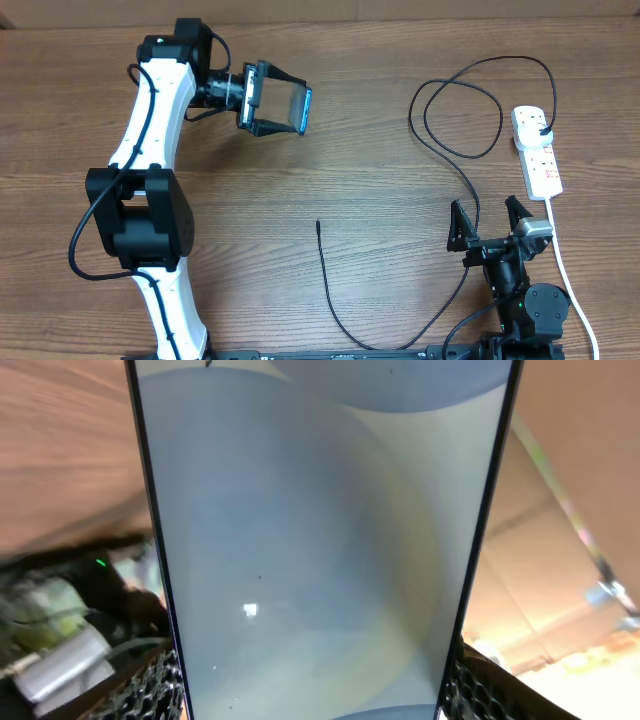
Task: Plug charger to phone and switch on socket
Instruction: 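Swing the held phone toward the table center with the left arm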
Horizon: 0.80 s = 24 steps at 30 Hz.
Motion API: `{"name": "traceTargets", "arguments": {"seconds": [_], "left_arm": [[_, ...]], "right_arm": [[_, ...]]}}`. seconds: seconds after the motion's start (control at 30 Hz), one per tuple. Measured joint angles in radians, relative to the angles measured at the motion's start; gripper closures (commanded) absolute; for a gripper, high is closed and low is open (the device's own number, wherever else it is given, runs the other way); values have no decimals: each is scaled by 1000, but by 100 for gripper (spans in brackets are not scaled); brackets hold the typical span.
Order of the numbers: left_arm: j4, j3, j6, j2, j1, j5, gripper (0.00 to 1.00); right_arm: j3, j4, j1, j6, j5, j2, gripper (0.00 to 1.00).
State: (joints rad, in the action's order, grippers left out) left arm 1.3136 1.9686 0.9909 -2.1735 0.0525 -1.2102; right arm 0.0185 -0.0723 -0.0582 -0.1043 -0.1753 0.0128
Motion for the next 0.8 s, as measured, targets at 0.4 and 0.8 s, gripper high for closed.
{"name": "traceTargets", "arguments": {"seconds": [0.4,0.8], "left_arm": [[46,0,-1,0,84,474,96],[75,0,-3,0,166,825,96]], "right_arm": [[0,0,0,0,0,0,0],[0,0,0,0,0,0,0]]}}
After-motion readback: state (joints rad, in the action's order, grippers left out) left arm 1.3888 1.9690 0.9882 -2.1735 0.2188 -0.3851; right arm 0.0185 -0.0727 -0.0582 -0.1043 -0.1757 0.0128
